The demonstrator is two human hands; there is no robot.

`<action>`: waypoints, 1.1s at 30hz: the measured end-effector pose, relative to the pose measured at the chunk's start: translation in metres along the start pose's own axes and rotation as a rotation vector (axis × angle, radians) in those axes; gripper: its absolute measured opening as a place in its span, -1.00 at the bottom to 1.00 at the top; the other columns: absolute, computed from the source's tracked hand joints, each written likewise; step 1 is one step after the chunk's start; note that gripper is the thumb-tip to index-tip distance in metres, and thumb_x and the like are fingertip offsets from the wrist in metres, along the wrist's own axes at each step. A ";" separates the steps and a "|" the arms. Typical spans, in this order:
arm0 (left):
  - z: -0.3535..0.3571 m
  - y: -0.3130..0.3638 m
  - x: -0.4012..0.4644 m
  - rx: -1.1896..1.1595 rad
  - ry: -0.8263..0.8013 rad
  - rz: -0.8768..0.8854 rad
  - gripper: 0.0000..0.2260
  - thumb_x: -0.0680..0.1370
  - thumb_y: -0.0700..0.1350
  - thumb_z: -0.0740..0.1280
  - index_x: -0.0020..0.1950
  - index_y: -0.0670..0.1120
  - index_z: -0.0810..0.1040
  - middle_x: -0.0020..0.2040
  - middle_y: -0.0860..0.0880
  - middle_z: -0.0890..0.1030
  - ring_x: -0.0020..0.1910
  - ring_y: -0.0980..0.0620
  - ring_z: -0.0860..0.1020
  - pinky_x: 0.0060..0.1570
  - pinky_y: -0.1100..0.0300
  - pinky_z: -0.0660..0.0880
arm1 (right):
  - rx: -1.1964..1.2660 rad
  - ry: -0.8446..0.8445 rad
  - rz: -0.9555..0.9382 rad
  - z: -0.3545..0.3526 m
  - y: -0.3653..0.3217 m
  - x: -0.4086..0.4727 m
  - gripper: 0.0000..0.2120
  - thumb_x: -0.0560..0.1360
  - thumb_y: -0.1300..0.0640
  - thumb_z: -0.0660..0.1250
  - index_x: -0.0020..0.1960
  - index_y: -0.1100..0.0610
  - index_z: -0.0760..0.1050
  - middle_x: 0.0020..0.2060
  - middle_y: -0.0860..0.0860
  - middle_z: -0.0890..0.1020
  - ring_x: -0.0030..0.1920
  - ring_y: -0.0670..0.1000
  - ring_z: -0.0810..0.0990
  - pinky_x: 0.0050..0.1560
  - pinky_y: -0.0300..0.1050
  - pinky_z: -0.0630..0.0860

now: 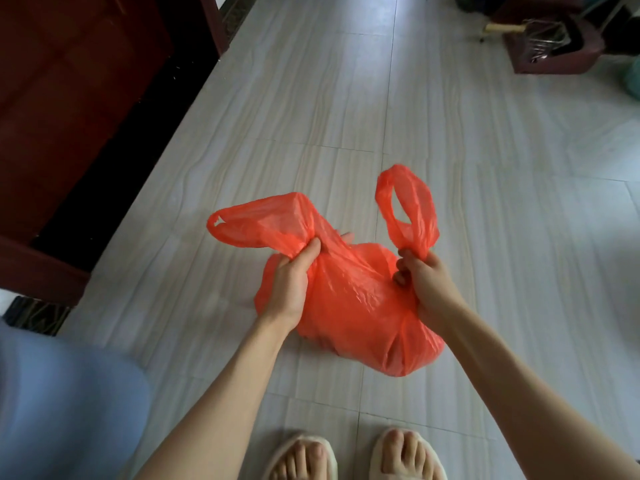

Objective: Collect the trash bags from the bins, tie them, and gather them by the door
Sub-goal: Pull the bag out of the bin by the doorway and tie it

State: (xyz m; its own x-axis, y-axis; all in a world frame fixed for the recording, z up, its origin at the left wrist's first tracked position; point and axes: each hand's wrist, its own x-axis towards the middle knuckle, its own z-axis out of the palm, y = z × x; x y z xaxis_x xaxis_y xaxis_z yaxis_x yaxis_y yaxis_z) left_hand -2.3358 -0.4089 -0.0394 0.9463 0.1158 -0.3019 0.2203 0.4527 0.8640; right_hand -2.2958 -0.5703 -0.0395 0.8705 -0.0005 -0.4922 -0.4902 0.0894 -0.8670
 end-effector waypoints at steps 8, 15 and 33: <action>0.016 -0.003 0.007 -0.059 0.108 -0.049 -0.58 0.58 -0.18 0.05 -0.49 -0.05 0.29 -0.61 0.08 0.20 -0.65 0.13 0.21 -0.31 0.17 0.48 | -0.070 0.081 -0.008 0.000 0.020 -0.005 -0.87 0.59 0.19 0.08 -0.01 0.15 0.40 -0.49 0.02 0.54 -0.49 -0.05 0.46 -0.37 -0.19 0.41; -0.004 0.000 0.007 -0.175 -0.024 -0.274 -0.81 0.50 -0.29 -0.01 -0.17 -0.15 0.37 -0.48 -0.02 0.46 -0.38 0.03 0.46 -0.15 0.20 0.36 | 0.282 0.033 -0.078 0.002 0.008 -0.004 -0.81 0.61 0.09 0.10 -0.16 0.10 0.35 -0.67 -0.09 0.31 -0.59 -0.05 0.47 -0.25 -0.14 0.58; 0.000 -0.007 0.013 0.053 0.093 -0.153 -0.80 0.52 -0.13 0.00 -0.25 -0.10 0.33 -0.54 0.09 0.22 -0.59 0.13 0.20 -0.36 0.22 0.40 | 0.405 -0.225 0.159 0.002 0.025 -0.008 -0.79 0.60 0.24 0.07 -0.10 0.21 0.45 -0.38 0.05 0.66 -0.52 -0.07 0.52 -0.37 -0.26 0.54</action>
State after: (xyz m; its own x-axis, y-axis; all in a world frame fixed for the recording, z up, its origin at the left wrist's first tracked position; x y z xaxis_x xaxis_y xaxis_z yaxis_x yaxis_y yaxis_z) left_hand -2.3250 -0.4108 -0.0493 0.8752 0.1315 -0.4656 0.3746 0.4247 0.8242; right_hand -2.3154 -0.5663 -0.0569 0.7960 0.2564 -0.5484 -0.6003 0.4512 -0.6604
